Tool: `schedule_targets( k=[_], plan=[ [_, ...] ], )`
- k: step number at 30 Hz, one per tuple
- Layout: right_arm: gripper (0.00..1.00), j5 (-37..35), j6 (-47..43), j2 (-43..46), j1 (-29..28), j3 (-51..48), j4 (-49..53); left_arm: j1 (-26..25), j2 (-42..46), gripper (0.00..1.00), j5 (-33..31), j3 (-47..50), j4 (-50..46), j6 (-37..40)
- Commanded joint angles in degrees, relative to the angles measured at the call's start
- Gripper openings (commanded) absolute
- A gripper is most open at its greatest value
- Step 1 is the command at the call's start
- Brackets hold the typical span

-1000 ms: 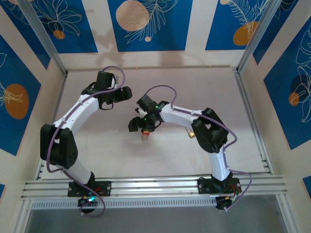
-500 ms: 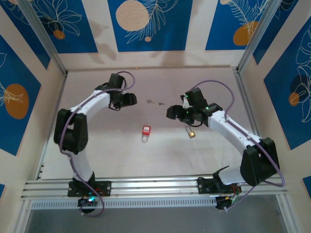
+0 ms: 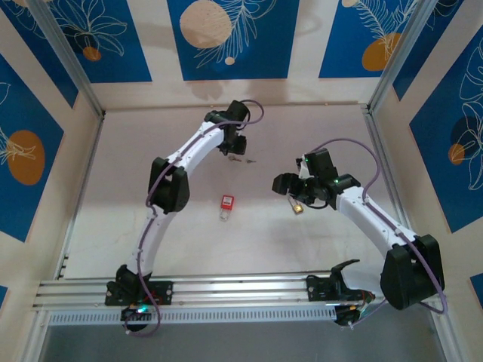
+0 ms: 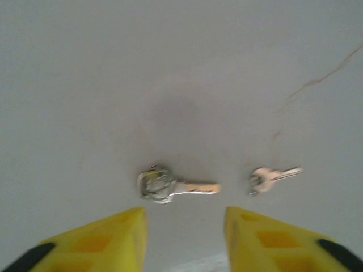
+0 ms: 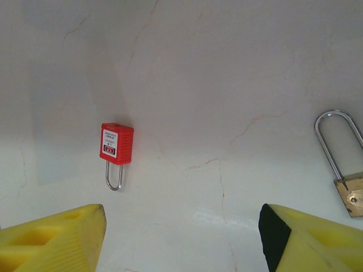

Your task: Unlock with the key

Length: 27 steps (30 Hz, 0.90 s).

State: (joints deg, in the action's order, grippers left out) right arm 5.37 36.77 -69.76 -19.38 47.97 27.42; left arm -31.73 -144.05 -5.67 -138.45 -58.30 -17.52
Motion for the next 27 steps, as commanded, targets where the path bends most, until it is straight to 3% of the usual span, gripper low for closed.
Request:
schedule_targets(
  k=[1,7,14,20,27],
  plan=[
    [0.73,2.45,-1.06,1.89,1.07,-1.63,-0.25,-1.13,-1.75,0.35,-7.19,-2.17,-6.69,3.24],
    [0.73,3.64,-1.09,2.31,1.56,-2.70,-0.94,-3.71,-2.93,0.35,-14.50,-2.22,-5.40,7.87],
    [0.73,4.26,-0.47,2.95,1.54,-3.58,-1.28,-3.50,-4.13,0.66,-11.24,-2.25,-3.23,7.15],
    [0.73,4.22,-0.56,4.24,1.62,-3.91,-0.44,-0.56,-0.80,0.69,4.88,0.01,-0.09,2.63],
    [0.73,4.36,-0.83,5.48,1.80,-4.00,0.34,6.49,4.55,0.84,30.42,7.65,9.78,-1.20]
  ],
)
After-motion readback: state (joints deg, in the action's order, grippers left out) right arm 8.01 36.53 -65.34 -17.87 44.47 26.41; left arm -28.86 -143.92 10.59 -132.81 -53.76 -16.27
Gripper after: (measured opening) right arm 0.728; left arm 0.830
